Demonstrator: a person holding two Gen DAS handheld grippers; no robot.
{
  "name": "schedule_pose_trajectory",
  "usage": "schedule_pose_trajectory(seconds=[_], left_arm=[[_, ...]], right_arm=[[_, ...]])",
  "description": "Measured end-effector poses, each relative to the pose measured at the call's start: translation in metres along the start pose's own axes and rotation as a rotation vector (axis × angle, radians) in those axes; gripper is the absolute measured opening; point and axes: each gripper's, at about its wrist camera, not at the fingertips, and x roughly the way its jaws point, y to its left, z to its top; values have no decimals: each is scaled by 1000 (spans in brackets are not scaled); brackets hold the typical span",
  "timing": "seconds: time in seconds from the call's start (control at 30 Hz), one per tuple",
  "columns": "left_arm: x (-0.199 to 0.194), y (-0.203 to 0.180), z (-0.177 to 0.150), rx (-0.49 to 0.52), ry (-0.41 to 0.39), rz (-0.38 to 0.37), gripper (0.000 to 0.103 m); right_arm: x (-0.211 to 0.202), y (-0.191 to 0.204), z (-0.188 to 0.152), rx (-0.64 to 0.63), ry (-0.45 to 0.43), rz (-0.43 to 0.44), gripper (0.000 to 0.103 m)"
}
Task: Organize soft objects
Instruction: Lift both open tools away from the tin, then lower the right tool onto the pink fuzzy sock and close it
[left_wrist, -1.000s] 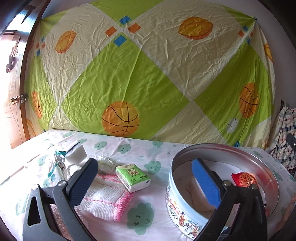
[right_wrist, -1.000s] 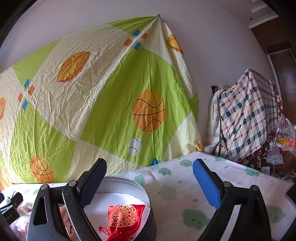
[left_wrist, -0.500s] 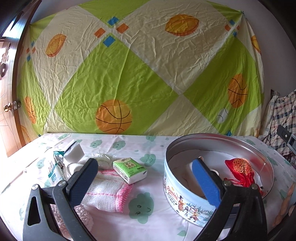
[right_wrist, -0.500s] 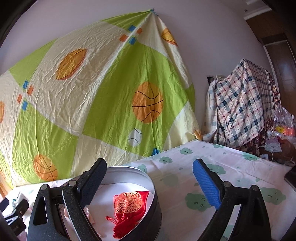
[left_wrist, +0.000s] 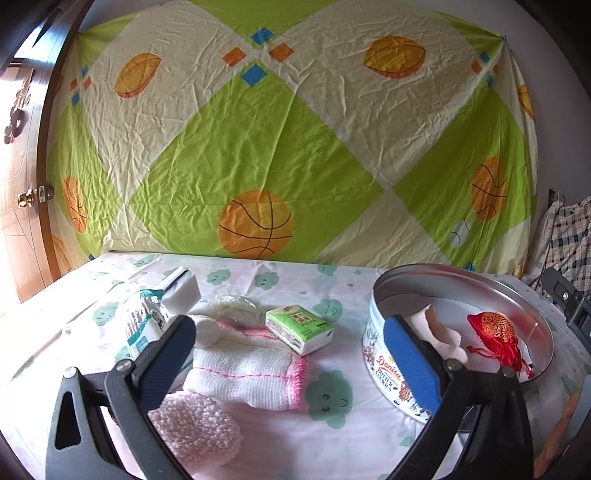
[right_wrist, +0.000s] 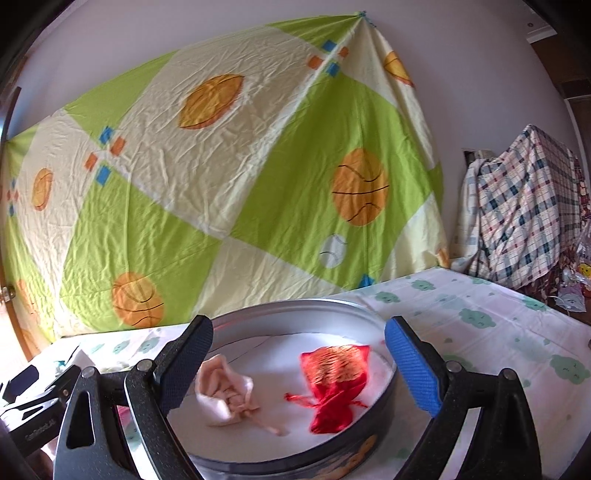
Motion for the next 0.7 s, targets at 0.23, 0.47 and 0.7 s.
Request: schedule_pose_trajectory(seconds=[0.23,0.47,0.7], left_arm=[[-1,35,-1,-54,20,25,103],[1,76,-3,-130,65,59,103],[0,118,-5,-140,99,133,103]], right_arm=[[-1,45,-12,-36,50,103,96],[-3,88,-23,-77,87,195,96],[-2,120,-33,-96,152,281,96]])
